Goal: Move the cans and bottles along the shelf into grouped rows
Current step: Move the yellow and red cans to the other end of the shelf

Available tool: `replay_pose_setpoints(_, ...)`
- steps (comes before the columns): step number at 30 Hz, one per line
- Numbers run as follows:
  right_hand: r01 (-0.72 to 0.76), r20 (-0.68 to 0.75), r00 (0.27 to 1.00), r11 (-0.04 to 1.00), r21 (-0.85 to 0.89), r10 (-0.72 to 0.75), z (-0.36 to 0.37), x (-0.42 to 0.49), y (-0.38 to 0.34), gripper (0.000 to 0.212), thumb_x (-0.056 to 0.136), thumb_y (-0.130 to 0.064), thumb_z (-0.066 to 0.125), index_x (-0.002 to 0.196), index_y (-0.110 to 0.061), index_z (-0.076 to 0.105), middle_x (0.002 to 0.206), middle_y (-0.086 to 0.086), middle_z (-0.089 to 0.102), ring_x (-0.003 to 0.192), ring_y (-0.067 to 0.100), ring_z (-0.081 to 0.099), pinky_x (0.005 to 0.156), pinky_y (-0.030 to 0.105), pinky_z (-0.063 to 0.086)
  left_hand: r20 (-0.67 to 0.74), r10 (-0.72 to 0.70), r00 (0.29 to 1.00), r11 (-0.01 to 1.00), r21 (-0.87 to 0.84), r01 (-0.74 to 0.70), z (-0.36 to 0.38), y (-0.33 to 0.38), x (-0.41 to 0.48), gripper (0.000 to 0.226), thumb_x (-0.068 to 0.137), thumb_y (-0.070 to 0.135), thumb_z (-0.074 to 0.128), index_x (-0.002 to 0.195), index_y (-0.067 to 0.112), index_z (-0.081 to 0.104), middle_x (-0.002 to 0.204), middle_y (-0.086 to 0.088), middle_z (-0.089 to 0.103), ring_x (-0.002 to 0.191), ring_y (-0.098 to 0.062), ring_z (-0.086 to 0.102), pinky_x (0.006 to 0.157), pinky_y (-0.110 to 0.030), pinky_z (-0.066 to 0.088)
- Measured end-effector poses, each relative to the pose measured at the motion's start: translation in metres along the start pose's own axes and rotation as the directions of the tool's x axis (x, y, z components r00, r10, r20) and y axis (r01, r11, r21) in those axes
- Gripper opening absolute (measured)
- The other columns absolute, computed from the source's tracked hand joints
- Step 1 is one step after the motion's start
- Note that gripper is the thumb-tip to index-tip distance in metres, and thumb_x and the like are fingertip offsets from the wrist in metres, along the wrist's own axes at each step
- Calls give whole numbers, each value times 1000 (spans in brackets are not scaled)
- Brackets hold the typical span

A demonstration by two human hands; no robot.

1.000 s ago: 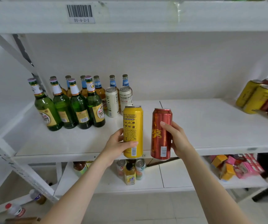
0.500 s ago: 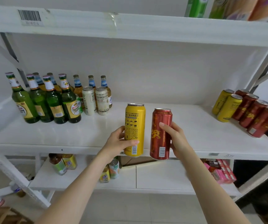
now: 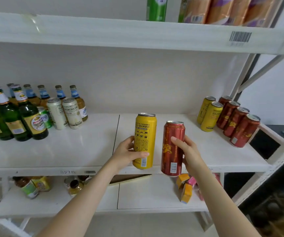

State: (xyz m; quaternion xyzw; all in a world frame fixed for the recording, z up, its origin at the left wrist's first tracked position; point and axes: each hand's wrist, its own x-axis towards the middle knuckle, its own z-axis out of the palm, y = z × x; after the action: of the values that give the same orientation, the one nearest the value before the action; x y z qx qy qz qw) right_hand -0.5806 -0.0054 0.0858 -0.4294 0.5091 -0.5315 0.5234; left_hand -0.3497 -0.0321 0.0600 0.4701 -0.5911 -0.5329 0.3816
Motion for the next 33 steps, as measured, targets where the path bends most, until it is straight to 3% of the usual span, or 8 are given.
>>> replay_pose_setpoints(8, 42, -57, 998, 999, 21, -41, -99, 20, 1, 47, 70, -27, 79, 114, -15, 66, 91, 1, 76, 79, 13, 74, 61, 25, 55, 64, -3, 998, 1000, 11, 2, 93, 9, 62, 60, 61, 34, 90, 114, 35, 61, 112, 6, 72, 107, -17, 67, 93, -44, 56)
replay_pose_setpoints(11, 46, -71, 997, 999, 16, -44, -147, 22, -2, 47, 71, -31, 79, 114, -17, 66, 96, 3, 77, 86, 18, 74, 68, 30, 56, 68, -4, 998, 1000, 5, 4, 139, 13, 75, 71, 50, 44, 89, 114, 34, 62, 112, 6, 72, 106, -17, 68, 92, -44, 57)
replay_pose_setpoints(13, 47, -65, 997, 999, 1, -46, -180, 22, -5, 36, 80, -25, 78, 113, -19, 66, 96, 1, 77, 86, 17, 74, 69, 29, 55, 57, -3, 998, 1000, 0, 3, 170, 14, 81, 73, 49, 44, 89, 115, 32, 62, 112, 5, 72, 106, -18, 68, 92, -45, 57)
replay_pose_setpoints(15, 45, -64, 997, 999, -6, -45, -210, 20, -8, 27, 84, -19, 72, 111, -20, 66, 94, -1, 77, 82, 13, 74, 67, 25, 55, 42, -5, 999, 1000, -15, 5, 199, 14, 86, 69, 53, 37, 90, 116, 30, 62, 112, 3, 72, 105, -18, 68, 92, -46, 57)
replay_pose_setpoints(22, 47, -56, 997, 999, -13, -48, -304, 17, -14, 25, 84, -21, 70, 108, -27, 64, 89, -9, 77, 81, 7, 73, 61, 17, 53, 24, -14, 1000, 1000, -26, 15, 293, 13, 101, 57, 69, 14, 88, 115, 29, 60, 114, 1, 71, 106, -19, 68, 92, -47, 57)
replay_pose_setpoints(29, 63, -80, 995, 998, 7, -62, -356, 37, -10, 51, 67, -30, 83, 114, -28, 65, 101, -7, 76, 90, 9, 73, 78, 33, 51, -103, -13, 995, 999, -52, 8, 334, 8, 141, 62, 62, 15, 93, 112, 29, 60, 113, 0, 71, 103, -20, 69, 91, -44, 56)
replay_pose_setpoints(33, 87, -80, 993, 996, 10, -86, -373, 56, -4, 51, 66, -32, 79, 115, -27, 65, 104, -5, 75, 95, 12, 72, 80, 33, 52, -173, -16, 985, 999, -44, 8, 340, 8, 170, 85, 42, 39, 94, 119, 28, 58, 116, 2, 70, 104, -17, 69, 92, -43, 56)
